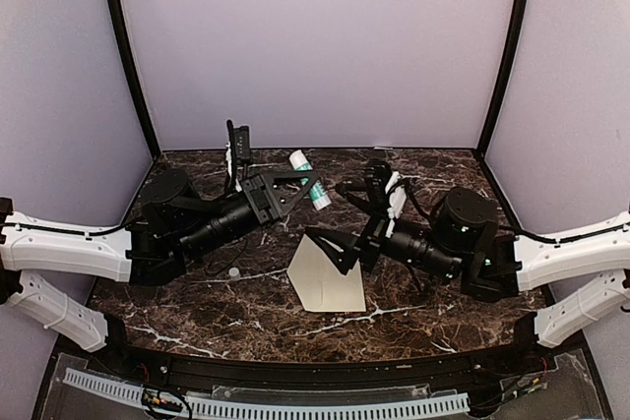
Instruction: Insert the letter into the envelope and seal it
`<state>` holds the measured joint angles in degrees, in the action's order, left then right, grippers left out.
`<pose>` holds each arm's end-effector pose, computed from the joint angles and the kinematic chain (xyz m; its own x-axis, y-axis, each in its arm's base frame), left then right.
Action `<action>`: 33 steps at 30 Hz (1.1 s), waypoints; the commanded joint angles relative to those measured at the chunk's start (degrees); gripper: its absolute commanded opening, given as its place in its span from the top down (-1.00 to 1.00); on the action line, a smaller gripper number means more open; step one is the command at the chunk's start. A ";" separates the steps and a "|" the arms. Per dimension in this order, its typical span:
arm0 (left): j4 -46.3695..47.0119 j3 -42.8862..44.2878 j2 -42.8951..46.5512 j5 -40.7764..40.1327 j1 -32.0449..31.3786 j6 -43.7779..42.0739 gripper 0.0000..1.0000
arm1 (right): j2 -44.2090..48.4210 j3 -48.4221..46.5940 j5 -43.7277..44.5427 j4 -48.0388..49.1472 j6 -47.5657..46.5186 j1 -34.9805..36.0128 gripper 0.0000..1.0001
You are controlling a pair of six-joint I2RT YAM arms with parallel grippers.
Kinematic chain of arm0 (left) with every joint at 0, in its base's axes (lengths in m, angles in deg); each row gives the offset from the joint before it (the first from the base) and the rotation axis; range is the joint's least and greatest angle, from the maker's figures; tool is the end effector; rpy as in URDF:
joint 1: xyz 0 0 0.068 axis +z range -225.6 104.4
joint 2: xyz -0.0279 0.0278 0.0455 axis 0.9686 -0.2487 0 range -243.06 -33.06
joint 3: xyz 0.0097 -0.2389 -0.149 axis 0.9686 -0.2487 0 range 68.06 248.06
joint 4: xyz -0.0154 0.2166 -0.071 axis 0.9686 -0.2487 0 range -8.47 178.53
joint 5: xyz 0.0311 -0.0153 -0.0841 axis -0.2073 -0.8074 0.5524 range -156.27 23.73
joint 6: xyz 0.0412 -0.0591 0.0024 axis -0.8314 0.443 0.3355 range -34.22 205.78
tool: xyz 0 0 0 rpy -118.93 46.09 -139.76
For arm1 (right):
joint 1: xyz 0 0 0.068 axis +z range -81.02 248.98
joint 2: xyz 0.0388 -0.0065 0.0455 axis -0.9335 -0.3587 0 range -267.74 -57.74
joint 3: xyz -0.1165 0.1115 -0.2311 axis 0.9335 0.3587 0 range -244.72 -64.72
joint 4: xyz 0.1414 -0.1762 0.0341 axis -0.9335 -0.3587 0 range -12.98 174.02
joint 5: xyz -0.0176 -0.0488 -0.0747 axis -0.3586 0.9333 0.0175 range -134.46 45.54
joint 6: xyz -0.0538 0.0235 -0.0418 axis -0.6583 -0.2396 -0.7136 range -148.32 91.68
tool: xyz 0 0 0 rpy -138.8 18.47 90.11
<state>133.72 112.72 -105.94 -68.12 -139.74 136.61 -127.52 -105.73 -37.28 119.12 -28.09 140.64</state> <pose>0.1239 -0.2514 0.3675 -0.6064 -0.5254 -0.5969 0.6583 0.0894 -0.7474 0.0922 0.2542 0.3364 0.0311 0.1064 -0.9938 -0.9028 0.4296 0.0177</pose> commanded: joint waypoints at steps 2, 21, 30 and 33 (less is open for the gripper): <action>0.75 0.99 0.55 -2.07 0.15 5.72 1.00 | -4.71 -2.74 12.86 10.91 -7.60 2.34 -0.83; -0.27 -0.08 4.11 -2.47 0.15 6.68 1.00 | -15.08 -5.39 20.31 29.90 -15.96 5.18 -0.33; 0.08 -0.73 4.87 -1.45 0.15 6.92 1.00 | -16.83 -7.45 20.61 30.12 -16.39 5.18 -0.23; 0.09 -0.64 4.83 -0.97 0.15 6.84 1.00 | -17.76 -8.30 20.46 29.69 -16.53 5.20 -0.17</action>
<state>132.98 112.59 -102.66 -70.35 -139.45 143.49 -143.89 -111.59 -17.52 146.81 -43.96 145.38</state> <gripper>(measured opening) 0.224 0.603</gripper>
